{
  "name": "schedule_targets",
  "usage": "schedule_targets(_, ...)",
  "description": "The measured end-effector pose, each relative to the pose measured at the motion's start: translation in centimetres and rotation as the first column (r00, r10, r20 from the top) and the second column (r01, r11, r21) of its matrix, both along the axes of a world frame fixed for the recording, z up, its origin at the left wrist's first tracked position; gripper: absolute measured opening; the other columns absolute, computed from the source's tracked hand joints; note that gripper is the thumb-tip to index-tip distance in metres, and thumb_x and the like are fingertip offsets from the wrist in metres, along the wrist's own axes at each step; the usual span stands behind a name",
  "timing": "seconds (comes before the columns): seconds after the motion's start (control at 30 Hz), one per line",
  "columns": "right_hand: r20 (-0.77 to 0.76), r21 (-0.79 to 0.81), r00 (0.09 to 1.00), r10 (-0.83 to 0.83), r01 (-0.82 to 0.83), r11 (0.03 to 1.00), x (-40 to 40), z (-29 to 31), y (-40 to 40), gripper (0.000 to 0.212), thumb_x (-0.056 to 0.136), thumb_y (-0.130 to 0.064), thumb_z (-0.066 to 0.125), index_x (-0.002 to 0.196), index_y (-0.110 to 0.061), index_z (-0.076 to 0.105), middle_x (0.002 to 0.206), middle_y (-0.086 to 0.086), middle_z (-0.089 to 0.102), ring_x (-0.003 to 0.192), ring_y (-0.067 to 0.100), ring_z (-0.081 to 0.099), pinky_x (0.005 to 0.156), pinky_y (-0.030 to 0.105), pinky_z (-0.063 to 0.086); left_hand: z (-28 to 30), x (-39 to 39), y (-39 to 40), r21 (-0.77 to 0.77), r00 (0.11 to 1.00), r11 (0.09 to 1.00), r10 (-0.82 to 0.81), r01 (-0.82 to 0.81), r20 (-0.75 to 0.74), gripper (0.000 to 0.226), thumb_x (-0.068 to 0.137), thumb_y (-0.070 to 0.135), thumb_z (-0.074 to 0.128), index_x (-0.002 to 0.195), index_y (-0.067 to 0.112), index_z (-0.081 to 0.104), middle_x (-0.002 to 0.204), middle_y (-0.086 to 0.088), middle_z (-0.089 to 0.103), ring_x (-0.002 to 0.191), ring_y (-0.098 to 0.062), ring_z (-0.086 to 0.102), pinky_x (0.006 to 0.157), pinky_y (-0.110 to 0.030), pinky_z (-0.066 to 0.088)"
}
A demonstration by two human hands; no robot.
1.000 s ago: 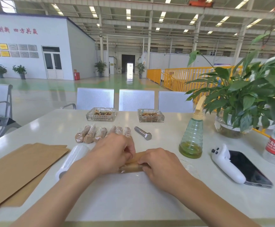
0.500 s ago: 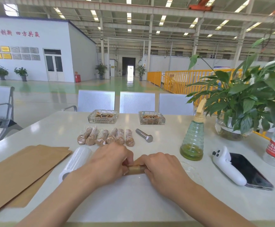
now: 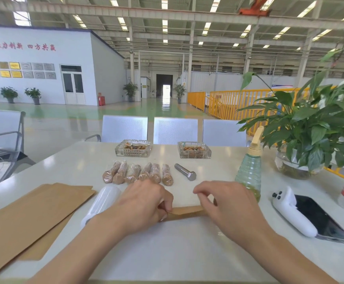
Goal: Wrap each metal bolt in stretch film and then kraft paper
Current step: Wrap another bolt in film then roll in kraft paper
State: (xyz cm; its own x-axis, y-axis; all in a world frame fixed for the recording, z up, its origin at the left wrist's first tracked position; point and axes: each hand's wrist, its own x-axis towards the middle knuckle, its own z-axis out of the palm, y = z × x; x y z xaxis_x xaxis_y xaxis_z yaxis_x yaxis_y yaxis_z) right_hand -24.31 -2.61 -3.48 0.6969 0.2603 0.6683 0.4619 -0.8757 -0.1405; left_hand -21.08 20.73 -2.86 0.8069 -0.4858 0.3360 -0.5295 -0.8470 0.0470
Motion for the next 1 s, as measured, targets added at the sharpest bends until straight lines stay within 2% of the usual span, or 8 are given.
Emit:
schedule_targets(0.07, -0.058, 0.000, 0.998, -0.029, 0.030, 1.000, 0.6, 0.3, -0.5, 0.016, 0.097, -0.034, 0.061, 0.106, -0.042, 0.069, 0.088, -0.026, 0.065, 0.087, 0.003, 0.058, 0.069, 0.030, 0.047, -0.1, 0.1, 0.0, 0.002, 1.000, 1.000, -0.005, 0.005, 0.007, 0.020, 0.075, 0.029, 0.071, 0.092, 0.040, 0.073, 0.080, 0.017, 0.068, 0.082, -0.008, 0.062, 0.070, -0.025, 0.045)
schedule_targets(0.2, -0.304, -0.055, 0.953, 0.006, -0.024, 0.998, 2.4, 0.0, -0.7, 0.021, 0.100, -0.032, 0.056, 0.110, -0.041, 0.071, 0.099, -0.020, 0.068, 0.103, 0.005, 0.056, 0.090, 0.034, 0.049, 0.0, 0.1, 0.1, 0.026, 1.000, 0.999, -0.019, 0.018, 0.016, 0.020, 0.076, 0.029, 0.069, 0.093, 0.039, 0.073, 0.081, 0.015, 0.068, 0.082, -0.010, 0.061, 0.068, -0.024, 0.043)
schedule_targets(0.37, -0.455, -0.052, 0.886, 0.086, -0.122, 0.991, 3.4, -0.1, 0.0, 0.013, 0.091, -0.036, 0.066, 0.101, -0.040, 0.074, 0.085, -0.025, 0.065, 0.094, 0.001, 0.060, 0.088, 0.032, 0.052, 0.0, -0.1, 0.2, 0.068, 0.999, 0.997, -0.040, 0.038, 0.019, 0.016, 0.080, 0.031, 0.067, 0.095, 0.038, 0.071, 0.082, 0.013, 0.063, 0.084, -0.014, 0.061, 0.069, -0.029, 0.045)
schedule_targets(0.5, -0.488, -0.136, 0.868, 0.086, -0.173, 0.975, 4.0, 0.5, 0.4, 0.012, 0.090, -0.036, 0.069, 0.101, -0.039, 0.073, 0.090, -0.022, 0.067, 0.089, 0.001, 0.058, 0.083, 0.030, 0.051, -0.3, -0.1, 0.5, 0.099, 0.997, 0.994, -0.060, 0.055, 0.048, 0.013, 0.088, 0.039, 0.063, 0.101, 0.040, 0.068, 0.083, 0.014, 0.054, 0.086, -0.017, 0.060, 0.067, -0.031, 0.039)
schedule_targets(0.67, -0.483, -0.210, 0.873, 0.069, -0.192, 0.959, 4.3, 0.7, 0.6, 0.014, 0.090, -0.036, 0.067, 0.104, -0.040, 0.069, 0.097, -0.022, 0.067, 0.091, 0.004, 0.059, 0.075, 0.028, 0.045, -1.3, -0.8, 0.9, 0.133, 0.974, 0.985, -0.130, 0.106, 0.187, 0.015, 0.092, 0.040, 0.058, 0.104, 0.041, 0.067, 0.089, 0.010, 0.060, 0.072, -0.022, 0.060, 0.058, -0.030, 0.032)
schedule_targets(0.8, -0.460, -0.250, 0.886, 0.053, -0.186, 0.950, 4.4, 0.7, 0.9, 0.015, 0.091, -0.034, 0.065, 0.106, -0.038, 0.069, 0.101, -0.019, 0.069, 0.092, 0.008, 0.061, 0.077, 0.029, 0.046, -1.5, -1.6, 1.3, 0.202, 0.941, 0.970, -0.187, 0.132, 0.283, 0.011, 0.084, 0.035, 0.067, 0.093, 0.041, 0.065, 0.079, 0.014, 0.056, 0.055, -0.017, 0.056, 0.047, -0.027, 0.032)
schedule_targets(0.9, -0.443, -0.261, 0.895, 0.054, -0.186, 0.947, 4.3, 0.6, 1.0, 0.014, 0.093, -0.034, 0.065, 0.106, -0.038, 0.069, 0.103, -0.018, 0.069, 0.092, 0.010, 0.061, 0.075, 0.029, 0.043, -1.5, -2.1, 1.3, 0.211, 0.936, 0.969, -0.188, 0.128, 0.299, 0.014, 0.079, 0.034, 0.077, 0.083, 0.038, 0.065, 0.074, 0.015, 0.053, 0.053, -0.013, 0.052, 0.046, -0.025, 0.035)
schedule_targets(1.0, -0.435, -0.253, 0.899, 0.058, -0.184, 0.950, 4.3, 0.5, 0.9, 0.012, 0.094, -0.037, 0.065, 0.106, -0.038, 0.069, 0.103, -0.017, 0.069, 0.092, 0.010, 0.061, 0.072, 0.028, 0.039, -1.5, -2.6, 0.9, 0.171, 0.932, 0.977, -0.180, 0.131, 0.315, 0.025, 0.070, 0.028, 0.087, 0.077, 0.036, 0.065, 0.075, 0.016, 0.051, 0.057, -0.010, 0.050, 0.046, -0.023, 0.028)
